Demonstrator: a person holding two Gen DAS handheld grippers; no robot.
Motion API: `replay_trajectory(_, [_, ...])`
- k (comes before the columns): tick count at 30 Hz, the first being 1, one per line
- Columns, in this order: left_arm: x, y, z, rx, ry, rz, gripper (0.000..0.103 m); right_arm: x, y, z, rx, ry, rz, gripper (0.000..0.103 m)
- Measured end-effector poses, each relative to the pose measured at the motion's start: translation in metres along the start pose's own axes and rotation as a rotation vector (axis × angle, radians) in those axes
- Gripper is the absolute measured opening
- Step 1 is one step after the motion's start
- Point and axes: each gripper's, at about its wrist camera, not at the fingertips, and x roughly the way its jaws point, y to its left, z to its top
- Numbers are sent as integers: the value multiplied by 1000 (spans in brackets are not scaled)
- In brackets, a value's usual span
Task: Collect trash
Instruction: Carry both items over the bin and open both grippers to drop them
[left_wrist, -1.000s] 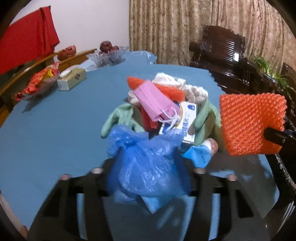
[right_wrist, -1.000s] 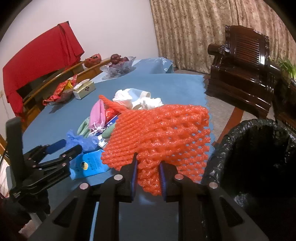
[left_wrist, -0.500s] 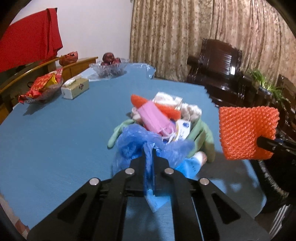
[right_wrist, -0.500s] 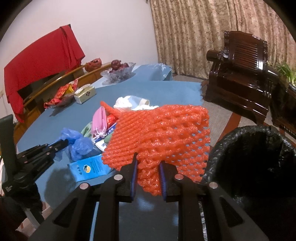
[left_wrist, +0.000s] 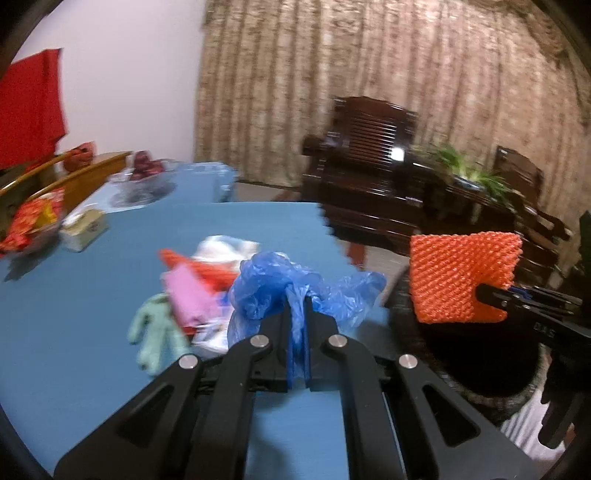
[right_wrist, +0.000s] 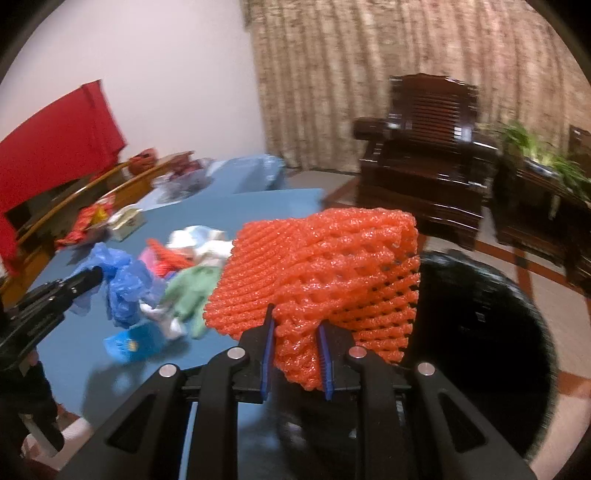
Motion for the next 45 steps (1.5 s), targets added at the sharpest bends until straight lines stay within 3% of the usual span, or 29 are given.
replay_trajectory(10, [40,-108,-3,121,48,-236,3,-32,-80,-30,93,30,-188,20])
replay_trajectory(14, [58,-139,-6,159,65,-283,3,-37,-100,-39,126,47,-226,20])
replay_trajectory(19, [76,-163,-9,174,103,-325,7,-35,-113,-41,130,75,-249,32])
replay_trajectory(20, [78,-165,-10,173,109,-323,17,-34,-112,-40,128,79,-255,37])
replay_trajectory(21, [80,-165,-9,167,112,-325,32,-33,-113,-40,126,81,-260,43])
replay_trajectory(22, [80,-163,-8,159,110,-327,37,-33,-114,-41,127,83,-265,48])
replay_trajectory(24, [75,-161,-9,156,103,-319,45,-34,-112,-44,127,85,-272,62])
replay_trajectory(29, [69,-141,-8,147,92,-269,58,-35,-109,-44,123,79,-281,72])
replay_trajectory(35, [55,-101,-8,117,67,-165,76,-36,-94,-38,113,27,-258,96])
replay_trajectory(39, [42,-66,-10,86,47,-76,83,-32,-74,-31,118,-10,-206,97])
replay_trajectory(45, [29,-8,-19,44,45,60,84,-16,-32,-18,82,-48,-126,97])
